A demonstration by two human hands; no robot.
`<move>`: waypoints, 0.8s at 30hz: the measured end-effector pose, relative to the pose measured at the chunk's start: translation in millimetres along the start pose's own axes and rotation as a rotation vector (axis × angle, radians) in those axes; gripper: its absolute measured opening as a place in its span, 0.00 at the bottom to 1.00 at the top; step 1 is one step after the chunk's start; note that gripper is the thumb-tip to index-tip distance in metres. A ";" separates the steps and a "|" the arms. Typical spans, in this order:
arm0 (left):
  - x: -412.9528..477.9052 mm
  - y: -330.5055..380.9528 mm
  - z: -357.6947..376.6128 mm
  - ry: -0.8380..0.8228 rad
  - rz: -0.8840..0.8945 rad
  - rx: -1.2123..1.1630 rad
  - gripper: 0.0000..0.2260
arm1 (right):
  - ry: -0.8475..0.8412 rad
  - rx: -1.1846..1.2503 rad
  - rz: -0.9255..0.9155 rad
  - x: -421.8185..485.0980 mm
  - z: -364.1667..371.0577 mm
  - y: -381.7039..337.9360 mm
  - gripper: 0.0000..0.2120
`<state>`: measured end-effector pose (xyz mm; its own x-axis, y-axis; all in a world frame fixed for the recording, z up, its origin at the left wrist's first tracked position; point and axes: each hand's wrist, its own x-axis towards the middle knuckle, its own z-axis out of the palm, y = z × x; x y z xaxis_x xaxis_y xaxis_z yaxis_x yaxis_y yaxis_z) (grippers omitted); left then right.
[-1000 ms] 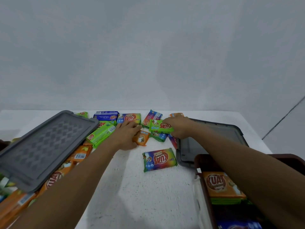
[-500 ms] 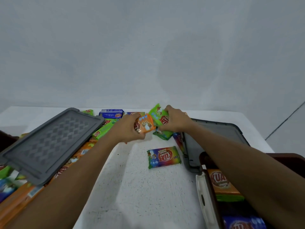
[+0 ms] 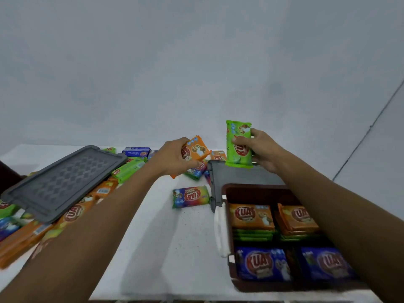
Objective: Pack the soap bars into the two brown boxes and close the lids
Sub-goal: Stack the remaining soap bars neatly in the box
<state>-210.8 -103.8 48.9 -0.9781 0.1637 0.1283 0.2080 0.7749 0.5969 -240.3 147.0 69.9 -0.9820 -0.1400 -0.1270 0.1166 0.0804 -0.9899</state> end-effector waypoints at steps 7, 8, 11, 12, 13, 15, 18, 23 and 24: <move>-30.2 77.7 36.8 -0.024 0.107 0.023 0.25 | 0.051 -0.041 -0.029 -83.4 -72.6 7.9 0.10; -36.9 87.8 43.5 -0.025 0.117 0.023 0.25 | 0.058 -0.066 -0.043 -95.7 -82.4 10.8 0.11; -52.7 110.8 62.0 -0.033 0.149 0.019 0.27 | 0.106 -0.267 -0.115 -122.0 -105.2 20.3 0.14; -56.5 116.7 67.2 -0.040 0.162 0.042 0.29 | 0.129 -0.353 -0.141 -128.2 -110.4 23.8 0.16; -59.4 121.0 72.9 -0.052 0.173 0.078 0.31 | 0.148 -0.420 -0.164 -134.0 -115.0 28.0 0.18; -64.7 131.5 85.3 -0.093 0.203 0.154 0.35 | 0.170 -0.513 -0.224 -146.3 -125.4 36.0 0.20; -68.0 136.3 98.8 -0.155 0.201 0.181 0.37 | 0.212 -0.650 -0.303 -150.6 -130.9 43.3 0.16; -73.2 135.9 123.4 -0.162 0.285 0.417 0.27 | 0.333 -0.871 -0.300 -148.2 -144.2 60.0 0.11; -74.1 133.9 127.7 -0.156 0.313 0.473 0.25 | 0.350 -0.949 -0.306 -148.6 -146.1 64.7 0.11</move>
<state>-110.8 65.8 18.3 -0.8666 0.4885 0.1015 0.4983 0.8577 0.1265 -108.6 317.1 34.0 -0.9557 -0.0045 0.2943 -0.1587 0.8498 -0.5026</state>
